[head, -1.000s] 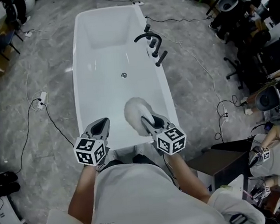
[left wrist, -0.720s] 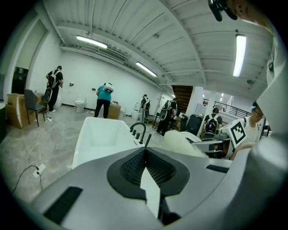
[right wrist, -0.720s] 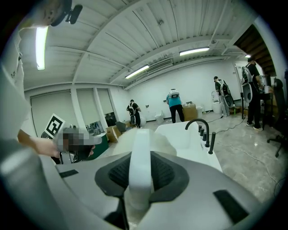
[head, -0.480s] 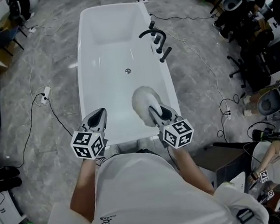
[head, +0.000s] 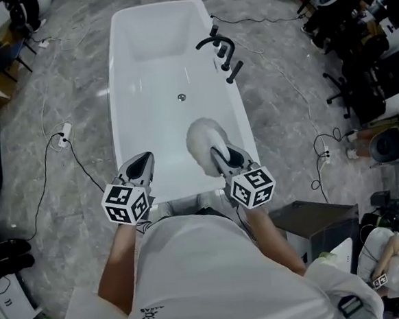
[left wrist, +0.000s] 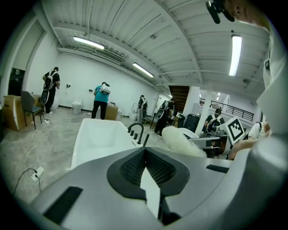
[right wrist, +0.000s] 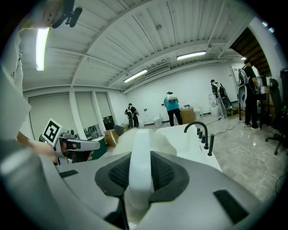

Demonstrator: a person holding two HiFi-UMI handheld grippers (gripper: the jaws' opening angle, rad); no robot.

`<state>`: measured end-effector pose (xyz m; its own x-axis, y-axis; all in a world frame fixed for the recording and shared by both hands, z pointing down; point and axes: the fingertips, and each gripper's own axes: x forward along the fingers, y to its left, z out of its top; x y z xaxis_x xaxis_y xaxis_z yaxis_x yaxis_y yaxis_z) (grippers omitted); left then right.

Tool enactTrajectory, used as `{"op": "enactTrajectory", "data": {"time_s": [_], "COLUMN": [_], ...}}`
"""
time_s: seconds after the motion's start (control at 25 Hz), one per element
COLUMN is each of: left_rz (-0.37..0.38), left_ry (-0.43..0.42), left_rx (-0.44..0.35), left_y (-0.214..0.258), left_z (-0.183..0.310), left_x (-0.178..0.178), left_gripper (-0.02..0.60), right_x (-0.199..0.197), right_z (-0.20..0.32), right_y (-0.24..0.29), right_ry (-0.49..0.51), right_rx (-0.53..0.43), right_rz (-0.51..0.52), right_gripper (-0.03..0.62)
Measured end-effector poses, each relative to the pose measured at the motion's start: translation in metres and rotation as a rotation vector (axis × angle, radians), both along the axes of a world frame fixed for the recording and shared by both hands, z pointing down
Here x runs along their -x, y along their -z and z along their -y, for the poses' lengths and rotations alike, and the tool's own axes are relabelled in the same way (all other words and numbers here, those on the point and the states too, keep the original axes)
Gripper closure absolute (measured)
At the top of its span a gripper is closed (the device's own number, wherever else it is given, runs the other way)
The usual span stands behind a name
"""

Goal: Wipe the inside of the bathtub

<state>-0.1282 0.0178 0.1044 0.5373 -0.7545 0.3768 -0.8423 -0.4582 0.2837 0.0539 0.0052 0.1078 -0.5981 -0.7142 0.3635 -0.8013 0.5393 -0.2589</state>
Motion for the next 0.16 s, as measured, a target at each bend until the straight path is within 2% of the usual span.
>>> {"op": "enactTrajectory", "data": {"time_s": [0.16], "left_rz": [-0.003], "left_ry": [-0.004], "left_rx": [0.008], "left_y": [-0.002], "left_z": [-0.0059], "left_x": [-0.0088], "left_gripper": [0.577], "right_x": [-0.0061], "right_z": [-0.0071], "right_y": [-0.0028], "right_ry": [-0.001], "right_rx": [0.006], "right_rz": [0.001], "right_gripper": [0.5]}}
